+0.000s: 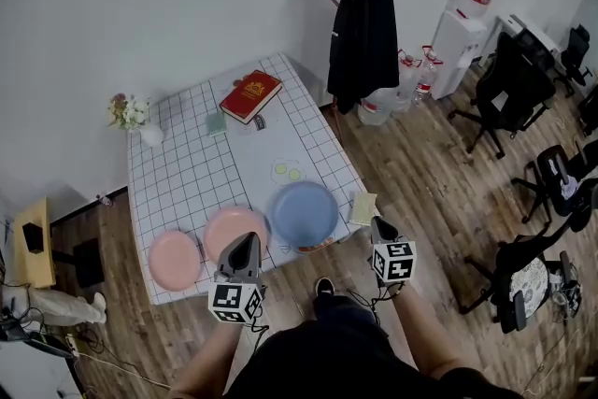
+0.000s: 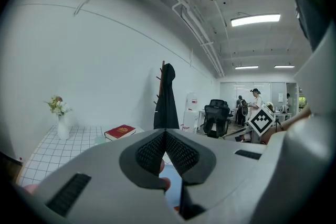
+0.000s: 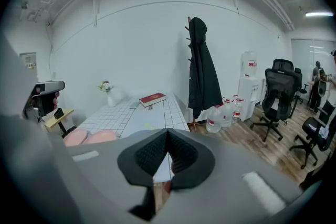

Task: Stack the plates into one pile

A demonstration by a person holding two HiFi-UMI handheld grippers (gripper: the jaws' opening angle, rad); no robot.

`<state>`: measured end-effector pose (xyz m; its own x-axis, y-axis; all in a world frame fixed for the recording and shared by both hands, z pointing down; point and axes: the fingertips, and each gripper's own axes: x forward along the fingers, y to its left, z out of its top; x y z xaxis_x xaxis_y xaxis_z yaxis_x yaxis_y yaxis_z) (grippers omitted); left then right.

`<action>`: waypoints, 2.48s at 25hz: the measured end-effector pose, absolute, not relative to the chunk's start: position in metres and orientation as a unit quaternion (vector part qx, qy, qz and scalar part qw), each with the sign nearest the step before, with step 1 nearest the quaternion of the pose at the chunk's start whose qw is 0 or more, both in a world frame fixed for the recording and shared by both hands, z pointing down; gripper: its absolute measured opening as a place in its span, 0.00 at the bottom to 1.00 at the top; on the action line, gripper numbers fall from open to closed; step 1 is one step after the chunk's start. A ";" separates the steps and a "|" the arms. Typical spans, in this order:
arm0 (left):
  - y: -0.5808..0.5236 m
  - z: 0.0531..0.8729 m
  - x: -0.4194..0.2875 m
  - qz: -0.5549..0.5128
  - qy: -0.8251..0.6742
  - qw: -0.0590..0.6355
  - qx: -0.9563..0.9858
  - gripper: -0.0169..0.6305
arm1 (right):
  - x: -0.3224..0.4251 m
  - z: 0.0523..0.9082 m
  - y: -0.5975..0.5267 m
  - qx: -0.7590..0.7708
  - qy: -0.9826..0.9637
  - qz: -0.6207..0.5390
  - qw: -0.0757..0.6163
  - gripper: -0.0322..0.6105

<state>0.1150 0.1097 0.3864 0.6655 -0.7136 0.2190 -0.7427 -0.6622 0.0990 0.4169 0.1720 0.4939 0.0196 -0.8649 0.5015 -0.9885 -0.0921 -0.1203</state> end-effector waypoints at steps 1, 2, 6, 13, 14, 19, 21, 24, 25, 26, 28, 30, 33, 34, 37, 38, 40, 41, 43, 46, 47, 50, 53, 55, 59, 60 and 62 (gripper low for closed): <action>0.104 0.387 0.124 0.082 -0.401 0.090 0.908 0.02 | 0.425 0.499 0.167 0.701 -0.659 0.239 0.135 0.06; 0.099 0.388 0.133 0.084 -0.401 0.090 0.908 0.02 | 0.434 0.504 0.163 0.700 -0.657 0.245 0.137 0.06; 0.079 0.392 0.160 0.089 -0.404 0.090 0.906 0.02 | 0.455 0.528 0.149 0.688 -0.655 0.278 0.143 0.06; 0.062 0.411 0.182 0.111 -0.407 0.101 0.901 0.02 | 0.476 0.590 0.129 0.672 -0.644 0.327 0.161 0.06; 0.060 0.415 0.184 0.117 -0.406 0.103 0.900 0.02 | 0.478 0.601 0.129 0.671 -0.641 0.334 0.167 0.06; 0.044 0.423 0.192 0.128 -0.407 0.113 0.898 0.02 | 0.489 0.647 0.125 0.660 -0.625 0.379 0.172 0.20; 0.044 0.429 0.191 0.138 -0.407 0.116 0.895 0.02 | 0.490 0.663 0.127 0.656 -0.617 0.401 0.167 0.21; 0.045 0.443 0.188 0.151 -0.410 0.128 0.890 0.02 | 0.497 0.689 0.123 0.655 -0.603 0.423 0.168 0.24; 0.045 0.448 0.188 0.154 -0.410 0.132 0.889 0.02 | 0.501 0.697 0.119 0.654 -0.600 0.428 0.168 0.26; 0.045 0.452 0.187 0.158 -0.411 0.135 0.888 0.02 | 0.503 0.705 0.116 0.653 -0.597 0.435 0.168 0.26; 0.046 0.460 0.185 0.167 -0.413 0.142 0.884 0.02 | 0.505 0.718 0.111 0.649 -0.588 0.454 0.165 0.28; 0.045 0.467 0.182 0.175 -0.416 0.149 0.880 0.02 | 0.506 0.729 0.109 0.646 -0.577 0.470 0.170 0.29; 0.041 0.472 0.179 0.181 -0.421 0.154 0.875 0.02 | 0.502 0.744 0.110 0.639 -0.571 0.486 0.172 0.29; 0.040 0.473 0.179 0.181 -0.423 0.154 0.874 0.02 | 0.501 0.748 0.111 0.638 -0.568 0.490 0.173 0.29; 0.036 0.473 0.177 0.183 -0.426 0.153 0.873 0.02 | 0.502 0.757 0.116 0.641 -0.554 0.499 0.182 0.29; 0.035 0.474 0.175 0.184 -0.427 0.154 0.872 0.02 | 0.502 0.759 0.117 0.642 -0.550 0.502 0.182 0.29; 0.035 0.477 0.170 0.187 -0.431 0.158 0.869 0.02 | 0.502 0.761 0.116 0.645 -0.545 0.506 0.175 0.29; 0.035 0.479 0.167 0.188 -0.434 0.161 0.867 0.02 | 0.503 0.762 0.116 0.646 -0.542 0.509 0.170 0.29; 0.034 0.483 0.162 0.188 -0.439 0.169 0.862 0.02 | 0.504 0.762 0.116 0.649 -0.538 0.514 0.158 0.30; 0.034 0.487 0.157 0.188 -0.444 0.178 0.858 0.02 | 0.503 0.762 0.116 0.649 -0.541 0.510 0.162 0.30; 0.034 0.487 0.157 0.188 -0.444 0.178 0.858 0.02 | 0.502 0.761 0.115 0.650 -0.543 0.505 0.169 0.28; 0.034 0.486 0.155 0.188 -0.441 0.176 0.860 0.02 | 0.502 0.759 0.114 0.658 -0.534 0.498 0.184 0.25; 0.034 0.481 0.151 0.184 -0.439 0.174 0.862 0.02 | 0.504 0.757 0.115 0.671 -0.518 0.502 0.172 0.21; 0.033 0.478 0.145 0.182 -0.439 0.172 0.863 0.02 | 0.505 0.754 0.117 0.678 -0.512 0.502 0.162 0.15; 0.030 0.471 0.129 0.176 -0.442 0.168 0.864 0.02 | 0.502 0.742 0.117 0.688 -0.509 0.495 0.153 0.12; 0.030 0.469 0.125 0.174 -0.442 0.166 0.864 0.02 | 0.501 0.738 0.117 0.691 -0.508 0.491 0.151 0.12; 0.030 0.465 0.117 0.169 -0.442 0.164 0.866 0.02 | 0.501 0.727 0.115 0.701 -0.508 0.479 0.145 0.12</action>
<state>0.1173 0.0304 0.4647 0.5520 -0.7103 0.4367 -0.8208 -0.5552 0.1345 0.5007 0.1155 0.7265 0.0248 -0.5739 0.8186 -0.8517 -0.4408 -0.2832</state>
